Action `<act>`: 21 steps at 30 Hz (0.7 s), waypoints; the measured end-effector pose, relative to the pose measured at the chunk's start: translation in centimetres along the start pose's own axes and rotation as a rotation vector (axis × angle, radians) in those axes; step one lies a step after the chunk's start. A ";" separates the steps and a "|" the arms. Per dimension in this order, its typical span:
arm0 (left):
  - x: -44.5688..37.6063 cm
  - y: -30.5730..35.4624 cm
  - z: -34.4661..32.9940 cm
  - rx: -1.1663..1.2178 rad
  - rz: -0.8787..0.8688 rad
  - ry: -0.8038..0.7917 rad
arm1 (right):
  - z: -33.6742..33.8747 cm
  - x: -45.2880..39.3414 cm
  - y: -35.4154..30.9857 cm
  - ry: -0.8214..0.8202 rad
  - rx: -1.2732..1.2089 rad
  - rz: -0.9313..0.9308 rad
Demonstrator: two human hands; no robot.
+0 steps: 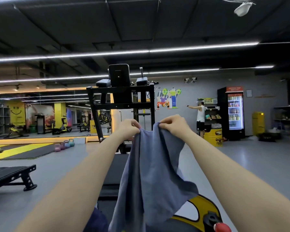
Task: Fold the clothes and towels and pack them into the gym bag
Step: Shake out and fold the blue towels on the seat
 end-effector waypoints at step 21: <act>0.2 2.7 -0.6 0.191 -0.177 0.151 | 1.0 0.9 1.1 -0.271 -0.119 -0.155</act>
Point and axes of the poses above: each hand's wrist, its own x-axis away from the middle knuckle, its own z-axis out of the back of the hand, y = z × x, the point moved 2 cm from there along -x, towards the middle knuckle, and after that the axes turned 9 degrees about -z, right-handed, at the moved point
